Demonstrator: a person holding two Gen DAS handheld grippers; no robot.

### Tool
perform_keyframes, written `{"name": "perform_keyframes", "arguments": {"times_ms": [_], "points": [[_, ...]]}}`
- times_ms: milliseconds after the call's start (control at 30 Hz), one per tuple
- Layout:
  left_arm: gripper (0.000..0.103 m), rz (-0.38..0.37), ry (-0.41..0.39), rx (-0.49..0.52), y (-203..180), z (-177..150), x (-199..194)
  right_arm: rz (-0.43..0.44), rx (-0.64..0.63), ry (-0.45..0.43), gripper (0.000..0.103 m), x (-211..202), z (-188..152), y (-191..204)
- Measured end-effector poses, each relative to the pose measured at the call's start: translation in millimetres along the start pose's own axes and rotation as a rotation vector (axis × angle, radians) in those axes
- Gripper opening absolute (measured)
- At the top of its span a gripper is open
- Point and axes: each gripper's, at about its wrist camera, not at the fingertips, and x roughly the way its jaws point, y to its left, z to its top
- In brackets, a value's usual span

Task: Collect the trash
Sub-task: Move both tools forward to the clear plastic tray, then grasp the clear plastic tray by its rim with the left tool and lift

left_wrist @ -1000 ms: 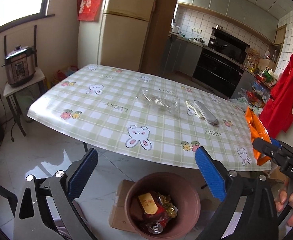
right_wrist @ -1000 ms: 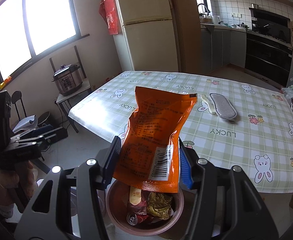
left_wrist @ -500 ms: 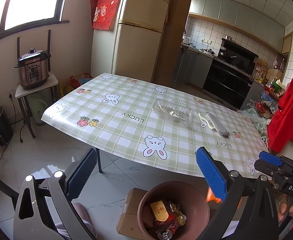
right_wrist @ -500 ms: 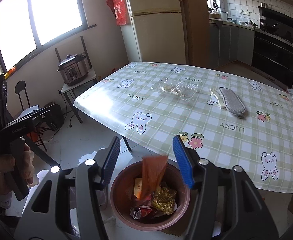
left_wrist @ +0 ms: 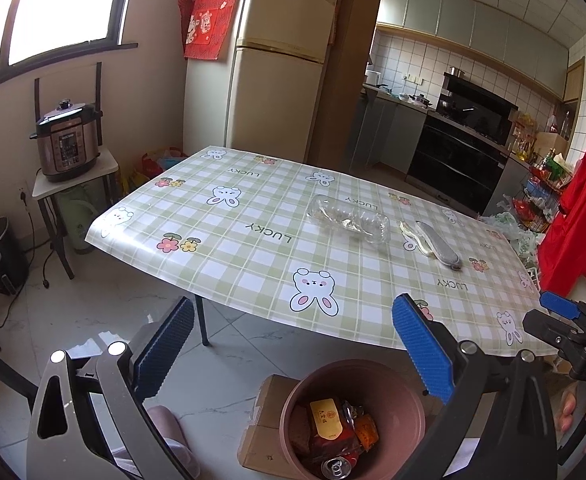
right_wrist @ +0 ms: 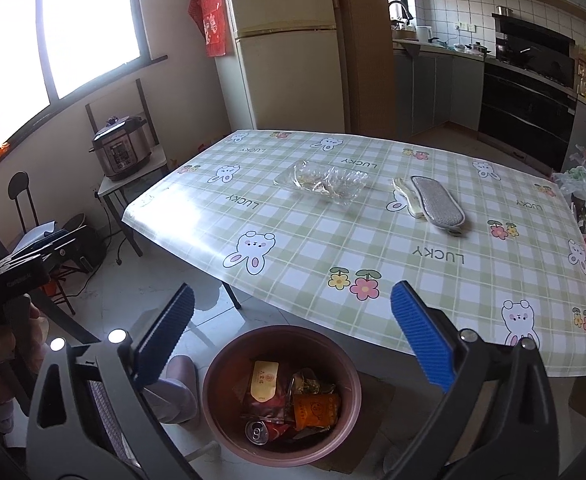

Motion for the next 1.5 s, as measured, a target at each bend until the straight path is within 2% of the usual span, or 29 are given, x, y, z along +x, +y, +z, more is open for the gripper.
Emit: {"name": "perform_keyframes", "arguments": {"times_ms": [500,733,900,1033,1200,1267,1367,1500], "points": [[0.097,0.008,0.034,-0.009,3,-5,11,-0.010,0.023,0.031,0.097,14,-4,-10],[0.097,0.006,0.071,0.003,2,-5,32,-0.035,0.045,0.053,0.097,30,-5,-28],[0.097,-0.036,0.103,-0.009,-4,7,61,-0.063,0.055,0.065,0.097,48,1,-53],[0.096,-0.090,0.153,-0.046,-14,18,100,-0.090,0.063,0.077,0.097,68,10,-78],[0.076,-0.165,0.211,-0.055,-44,42,169,-0.101,0.066,0.088,0.097,102,26,-112],[0.065,-0.195,0.239,-0.074,-56,53,202,-0.112,0.061,0.090,0.097,115,33,-124],[0.054,-0.224,0.287,-0.122,-70,65,256,-0.118,0.064,0.095,0.097,135,42,-141],[0.050,-0.213,0.372,-0.181,-80,71,325,-0.129,0.068,0.098,0.097,158,51,-158]]}}
